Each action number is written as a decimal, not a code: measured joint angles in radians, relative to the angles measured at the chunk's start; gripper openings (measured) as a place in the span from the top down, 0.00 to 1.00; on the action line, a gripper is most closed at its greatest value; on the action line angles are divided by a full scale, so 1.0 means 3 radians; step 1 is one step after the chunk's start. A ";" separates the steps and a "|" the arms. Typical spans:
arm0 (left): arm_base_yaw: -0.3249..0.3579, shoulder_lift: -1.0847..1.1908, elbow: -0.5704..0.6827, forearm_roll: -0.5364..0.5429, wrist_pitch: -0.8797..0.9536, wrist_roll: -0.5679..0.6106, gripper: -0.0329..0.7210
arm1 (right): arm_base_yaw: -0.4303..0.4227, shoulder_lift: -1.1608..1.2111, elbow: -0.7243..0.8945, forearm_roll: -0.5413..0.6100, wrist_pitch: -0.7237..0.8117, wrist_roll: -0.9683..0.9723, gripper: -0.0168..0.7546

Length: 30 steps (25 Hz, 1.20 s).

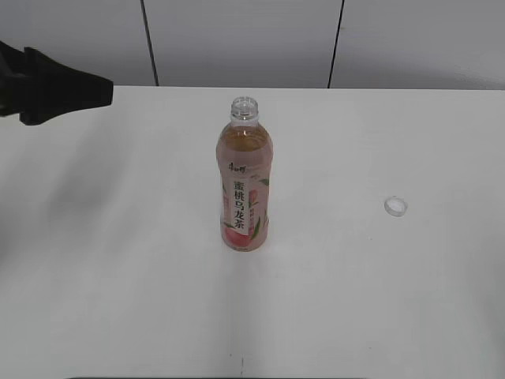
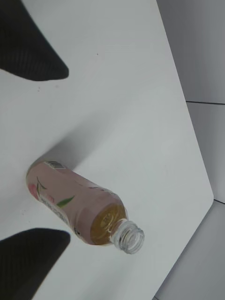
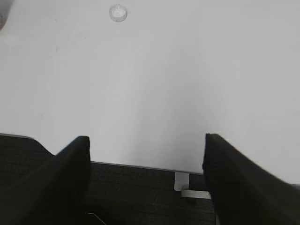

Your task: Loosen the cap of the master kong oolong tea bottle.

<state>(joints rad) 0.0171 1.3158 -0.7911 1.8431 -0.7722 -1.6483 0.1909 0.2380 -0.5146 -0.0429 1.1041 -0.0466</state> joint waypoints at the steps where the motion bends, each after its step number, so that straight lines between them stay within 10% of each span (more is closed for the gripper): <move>1: -0.0018 0.0000 0.0000 0.0000 0.0008 0.0000 0.19 | 0.0000 0.0000 0.0000 0.0000 0.0000 0.0000 0.25; 17: -0.0053 0.0000 0.0024 -0.1940 0.0272 0.1274 0.19 | 0.0000 0.0000 0.0000 0.0000 0.0000 0.0000 0.25; 30: -0.0116 0.0000 0.0134 -0.1744 0.0708 0.1786 0.20 | 0.0000 0.0000 0.0000 0.0000 0.0000 0.0000 0.25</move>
<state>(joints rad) -0.0178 1.3158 -0.7510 1.3198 -0.5598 -1.1124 0.1909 0.2380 -0.5146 -0.0429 1.1041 -0.0466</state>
